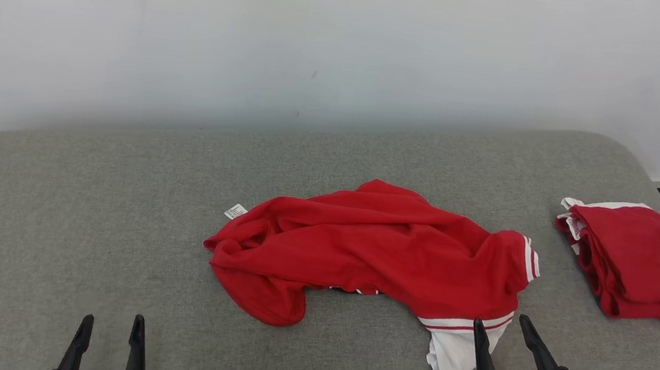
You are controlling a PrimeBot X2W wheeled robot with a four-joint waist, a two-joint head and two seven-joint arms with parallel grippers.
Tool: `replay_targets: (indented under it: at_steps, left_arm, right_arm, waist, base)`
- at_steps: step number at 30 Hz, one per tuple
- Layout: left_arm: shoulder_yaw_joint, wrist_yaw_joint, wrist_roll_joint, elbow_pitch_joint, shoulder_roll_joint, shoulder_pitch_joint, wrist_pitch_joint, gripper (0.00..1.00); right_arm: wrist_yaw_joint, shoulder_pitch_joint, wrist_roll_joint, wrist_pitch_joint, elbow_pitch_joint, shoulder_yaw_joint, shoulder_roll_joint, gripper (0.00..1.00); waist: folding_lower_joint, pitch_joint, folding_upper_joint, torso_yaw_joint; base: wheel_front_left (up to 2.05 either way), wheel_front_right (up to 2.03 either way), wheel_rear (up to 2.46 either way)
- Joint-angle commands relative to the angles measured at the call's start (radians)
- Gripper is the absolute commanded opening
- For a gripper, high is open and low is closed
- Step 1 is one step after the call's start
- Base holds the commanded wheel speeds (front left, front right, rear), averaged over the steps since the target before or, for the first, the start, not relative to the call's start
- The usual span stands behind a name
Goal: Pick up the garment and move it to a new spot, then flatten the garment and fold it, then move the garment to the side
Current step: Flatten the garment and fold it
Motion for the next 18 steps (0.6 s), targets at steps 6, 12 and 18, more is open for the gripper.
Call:
replay_targets:
  at_steps: [6,12,18]
  left_arm:
    - [-0.008,-0.029,-0.011,0.168,0.012,-0.141,0.006,1.0]
    - [0.001,-0.056,-0.071,0.363,0.031,-0.316,0.048,1.0]
    - [0.014,-0.068,-0.131,0.496,0.049,-0.469,0.125,1.0]
  right_arm:
    - [0.002,0.002,0.009,0.006,-0.012,0.021,0.005,1.0]
    - [0.002,-0.016,0.016,0.013,-0.019,0.04,0.007,1.0]
    - [0.002,-0.047,0.029,0.009,-0.022,0.075,0.011,1.0]
  waist:
    - [0.0,0.03,0.0,-0.044]
    - [0.0,0.074,0.0,-0.098]
    - [0.0,0.135,0.0,-0.148]
  base:
    - [0.0,0.0,0.0]
    - [0.0,0.0,0.0]
    - [0.0,0.0,0.0]
